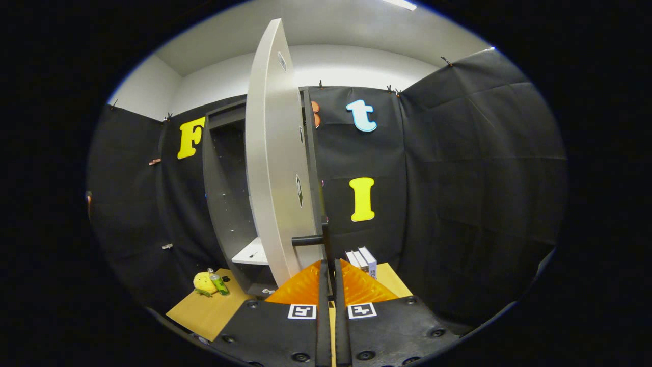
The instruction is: Open the shoe cabinet door, grab the shoes and put them into the shoe cabinet, then close the shoe cabinet door.
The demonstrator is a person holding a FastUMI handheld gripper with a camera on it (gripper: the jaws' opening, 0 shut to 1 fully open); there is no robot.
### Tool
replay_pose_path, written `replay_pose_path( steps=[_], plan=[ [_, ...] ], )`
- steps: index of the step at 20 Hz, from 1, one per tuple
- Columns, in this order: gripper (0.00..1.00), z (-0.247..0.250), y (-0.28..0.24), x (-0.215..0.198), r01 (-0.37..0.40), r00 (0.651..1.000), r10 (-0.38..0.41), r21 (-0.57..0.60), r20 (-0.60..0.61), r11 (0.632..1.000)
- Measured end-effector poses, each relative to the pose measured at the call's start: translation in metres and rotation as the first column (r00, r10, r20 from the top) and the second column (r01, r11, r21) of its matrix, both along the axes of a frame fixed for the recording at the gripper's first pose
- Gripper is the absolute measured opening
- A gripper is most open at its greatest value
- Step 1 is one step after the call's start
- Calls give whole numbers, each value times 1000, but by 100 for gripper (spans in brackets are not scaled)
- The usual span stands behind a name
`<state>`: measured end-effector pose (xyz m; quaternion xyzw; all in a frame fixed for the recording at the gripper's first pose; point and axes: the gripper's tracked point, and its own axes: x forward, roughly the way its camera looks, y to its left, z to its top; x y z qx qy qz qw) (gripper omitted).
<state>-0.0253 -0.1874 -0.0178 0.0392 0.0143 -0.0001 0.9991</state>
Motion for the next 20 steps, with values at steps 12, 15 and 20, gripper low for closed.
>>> replay_pose_path(
  steps=[12, 15, 20],
  plan=[
    [76, -26, 28, -63, -7, 1000, 7, -6, -21, 1000],
    [99, -53, 64, -75, -74, 995, 72, -24, -72, 997],
    [98, -105, 125, -77, -166, 972, 169, 29, -166, 986]
  ],
)
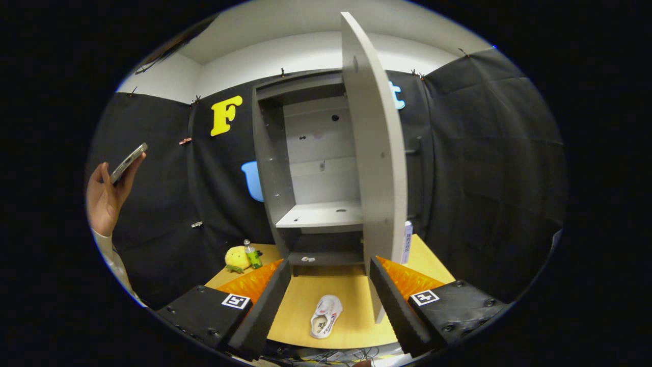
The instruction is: Open the shoe cabinet door, grab the shoes and put them into the shoe cabinet, then close the shoe cabinet door.
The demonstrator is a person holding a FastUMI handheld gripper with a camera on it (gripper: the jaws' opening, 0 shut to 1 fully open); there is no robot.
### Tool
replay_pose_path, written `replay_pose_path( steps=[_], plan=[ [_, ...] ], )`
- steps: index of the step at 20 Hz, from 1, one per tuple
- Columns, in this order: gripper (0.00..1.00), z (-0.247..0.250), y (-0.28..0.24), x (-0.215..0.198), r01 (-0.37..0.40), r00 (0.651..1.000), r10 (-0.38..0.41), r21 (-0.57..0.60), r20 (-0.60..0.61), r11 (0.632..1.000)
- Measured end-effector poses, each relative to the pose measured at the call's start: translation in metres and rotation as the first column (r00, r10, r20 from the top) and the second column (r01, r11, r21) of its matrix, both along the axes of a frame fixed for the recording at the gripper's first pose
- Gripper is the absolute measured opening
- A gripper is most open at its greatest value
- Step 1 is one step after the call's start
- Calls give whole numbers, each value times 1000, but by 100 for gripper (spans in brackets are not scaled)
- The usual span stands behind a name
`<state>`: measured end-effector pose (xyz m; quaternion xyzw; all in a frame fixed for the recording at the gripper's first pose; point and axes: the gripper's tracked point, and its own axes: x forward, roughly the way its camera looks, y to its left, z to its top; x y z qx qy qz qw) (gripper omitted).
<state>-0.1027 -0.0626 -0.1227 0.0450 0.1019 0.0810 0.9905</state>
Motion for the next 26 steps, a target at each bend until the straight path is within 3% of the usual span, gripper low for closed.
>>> replay_pose_path(
  steps=[3, 9, 12, 17, 20, 22, 23, 24, 26],
  plan=[
    [98, -61, 27, 11, -16, 992, 17, 8, -129, 1000],
    [99, -179, 71, 31, -38, 937, 46, 29, -347, 999],
    [99, -242, 85, 40, -45, 898, 53, 28, -436, 999],
    [96, -340, 92, 58, 7, 836, 8, 25, -548, 1000],
    [78, -384, 87, 69, 55, 810, -44, 1, -585, 998],
    [75, -406, 85, 73, 76, 799, -68, -13, -597, 997],
    [74, -411, 88, 76, 82, 800, -74, -13, -596, 997],
    [65, -416, 89, 84, 83, 807, -73, -10, -586, 996],
    [63, -422, 91, 95, 84, 824, -82, -23, -560, 996]
  ],
)
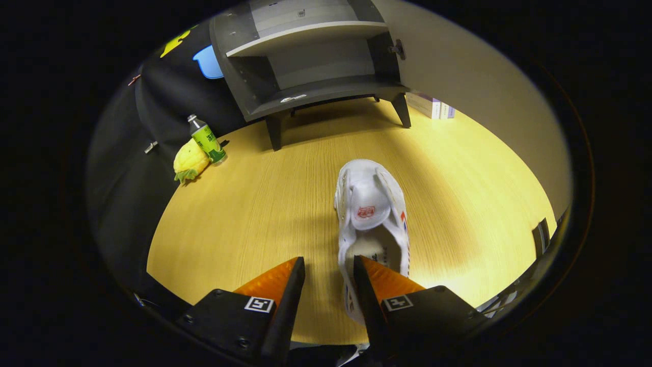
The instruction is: Open the shoe cabinet door, grab the shoes and put them into the shoe cabinet, then close the shoe cabinet door.
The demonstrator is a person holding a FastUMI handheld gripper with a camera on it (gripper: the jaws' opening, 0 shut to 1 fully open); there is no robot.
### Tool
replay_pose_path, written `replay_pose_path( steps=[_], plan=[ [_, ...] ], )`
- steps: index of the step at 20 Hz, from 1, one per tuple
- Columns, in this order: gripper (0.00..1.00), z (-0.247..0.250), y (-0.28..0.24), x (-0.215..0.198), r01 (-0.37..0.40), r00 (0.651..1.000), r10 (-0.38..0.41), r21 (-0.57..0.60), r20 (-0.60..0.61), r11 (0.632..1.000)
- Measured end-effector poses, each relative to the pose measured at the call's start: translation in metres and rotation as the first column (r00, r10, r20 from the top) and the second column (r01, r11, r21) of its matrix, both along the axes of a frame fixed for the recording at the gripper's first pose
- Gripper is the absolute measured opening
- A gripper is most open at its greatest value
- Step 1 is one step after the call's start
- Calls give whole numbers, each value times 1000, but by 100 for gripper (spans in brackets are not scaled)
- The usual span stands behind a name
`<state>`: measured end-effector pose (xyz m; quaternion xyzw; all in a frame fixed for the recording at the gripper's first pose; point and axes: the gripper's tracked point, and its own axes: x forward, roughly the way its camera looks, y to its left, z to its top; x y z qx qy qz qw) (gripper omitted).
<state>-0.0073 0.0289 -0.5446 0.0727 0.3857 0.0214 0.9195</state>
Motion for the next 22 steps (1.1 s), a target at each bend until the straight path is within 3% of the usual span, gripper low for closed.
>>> replay_pose_path(
  steps=[12, 13, 14, 15, 16, 19, 22],
  plan=[
    [60, -10, -18, 63, 123, 975, -104, -85, 197, 989],
    [55, -8, -23, 65, 122, 972, -100, -92, 214, 988],
    [33, -11, -17, 74, 99, 970, -78, -79, 229, 992],
    [33, -13, -17, 72, 87, 975, -67, -86, 213, 992],
    [14, -12, -18, 76, 76, 974, -54, -91, 219, 993],
    [7, -6, -19, 74, 46, 974, -25, -88, 224, 995],
    [7, 12, -24, 76, 47, 970, -22, -96, 244, 994]
  ],
)
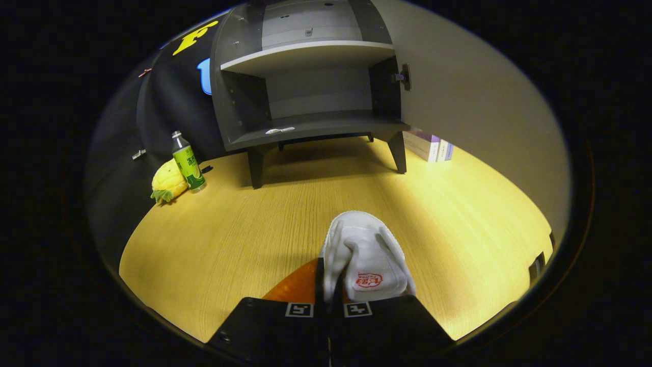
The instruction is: Open the shoe cabinet door, grab the shoes and put them into the shoe cabinet, then close the shoe cabinet door.
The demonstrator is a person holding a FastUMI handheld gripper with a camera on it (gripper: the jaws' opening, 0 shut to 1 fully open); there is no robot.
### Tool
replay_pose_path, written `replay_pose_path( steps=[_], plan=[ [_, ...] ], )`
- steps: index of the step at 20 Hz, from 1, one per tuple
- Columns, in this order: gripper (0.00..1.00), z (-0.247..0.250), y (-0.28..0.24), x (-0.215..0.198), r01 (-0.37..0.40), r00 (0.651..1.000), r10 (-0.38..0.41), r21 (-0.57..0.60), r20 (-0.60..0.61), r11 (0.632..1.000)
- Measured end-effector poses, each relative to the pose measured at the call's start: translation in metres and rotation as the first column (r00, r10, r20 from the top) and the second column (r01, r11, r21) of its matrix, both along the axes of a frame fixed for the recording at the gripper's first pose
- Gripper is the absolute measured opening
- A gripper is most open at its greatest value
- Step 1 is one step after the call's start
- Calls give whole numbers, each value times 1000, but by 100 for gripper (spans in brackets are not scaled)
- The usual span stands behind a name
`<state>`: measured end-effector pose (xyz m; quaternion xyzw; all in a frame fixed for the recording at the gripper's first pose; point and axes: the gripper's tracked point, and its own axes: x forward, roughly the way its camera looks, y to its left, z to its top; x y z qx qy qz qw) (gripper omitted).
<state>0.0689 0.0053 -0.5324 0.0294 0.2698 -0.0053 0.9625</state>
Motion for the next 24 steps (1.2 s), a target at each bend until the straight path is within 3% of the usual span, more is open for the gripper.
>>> replay_pose_path(
  steps=[6, 14, 18, 24],
  plan=[
    [7, 80, 9, 0, -34, 999, 34, 6, 33, 999],
    [7, 232, 20, 12, -23, 992, 22, 5, 121, 1000],
    [7, 301, 31, 38, -49, 983, 47, 10, 178, 999],
    [7, 369, 45, 114, -80, 968, 84, -27, 239, 996]
  ],
)
